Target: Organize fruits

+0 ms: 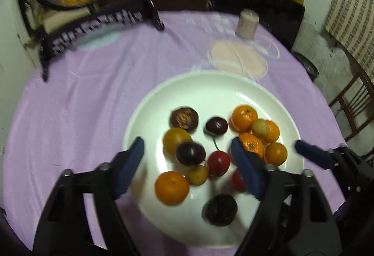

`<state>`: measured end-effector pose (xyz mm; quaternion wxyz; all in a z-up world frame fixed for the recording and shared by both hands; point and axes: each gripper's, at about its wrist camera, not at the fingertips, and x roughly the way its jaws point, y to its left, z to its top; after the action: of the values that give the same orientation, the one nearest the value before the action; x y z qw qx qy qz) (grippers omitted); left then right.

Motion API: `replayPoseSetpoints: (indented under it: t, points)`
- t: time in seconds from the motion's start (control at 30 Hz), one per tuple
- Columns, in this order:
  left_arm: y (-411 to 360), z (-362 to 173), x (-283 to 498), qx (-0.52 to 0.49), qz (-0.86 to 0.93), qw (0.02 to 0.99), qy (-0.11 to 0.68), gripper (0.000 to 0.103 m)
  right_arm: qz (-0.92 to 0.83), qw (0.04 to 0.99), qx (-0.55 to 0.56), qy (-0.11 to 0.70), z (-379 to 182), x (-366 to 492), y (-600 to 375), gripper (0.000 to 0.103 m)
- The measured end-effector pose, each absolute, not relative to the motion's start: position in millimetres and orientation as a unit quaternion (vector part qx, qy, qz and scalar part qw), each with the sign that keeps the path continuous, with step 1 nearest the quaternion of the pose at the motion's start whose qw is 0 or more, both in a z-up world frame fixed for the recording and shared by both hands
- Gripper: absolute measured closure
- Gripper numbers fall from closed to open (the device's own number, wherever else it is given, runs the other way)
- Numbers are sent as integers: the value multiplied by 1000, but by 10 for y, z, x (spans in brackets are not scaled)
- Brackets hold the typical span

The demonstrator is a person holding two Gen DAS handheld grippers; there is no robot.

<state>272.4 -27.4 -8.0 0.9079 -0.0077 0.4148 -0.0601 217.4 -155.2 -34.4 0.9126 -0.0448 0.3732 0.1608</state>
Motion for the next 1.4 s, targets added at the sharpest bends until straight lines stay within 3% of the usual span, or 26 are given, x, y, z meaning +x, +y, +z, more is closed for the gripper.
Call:
replayPoseSetpoints:
  t: [0.07, 0.23, 0.63, 1.4]
  points:
    - [-271, 0, 2572, -7, -61, 913, 403, 11, 141, 921, -36, 360, -282, 2045, -1633, 3]
    - [-249, 103, 2022, -7, -49, 926, 375, 3, 100, 928, -8, 359, -269, 1642, -1824, 1]
    - [3, 150, 1103, -30, -29, 930, 365, 3, 83, 925, -8, 371, -293, 1114, -1839, 1]
    - [69, 150, 974, -29, -16, 929, 368, 2, 93, 926, -1, 365, -216, 963, -1772, 1]
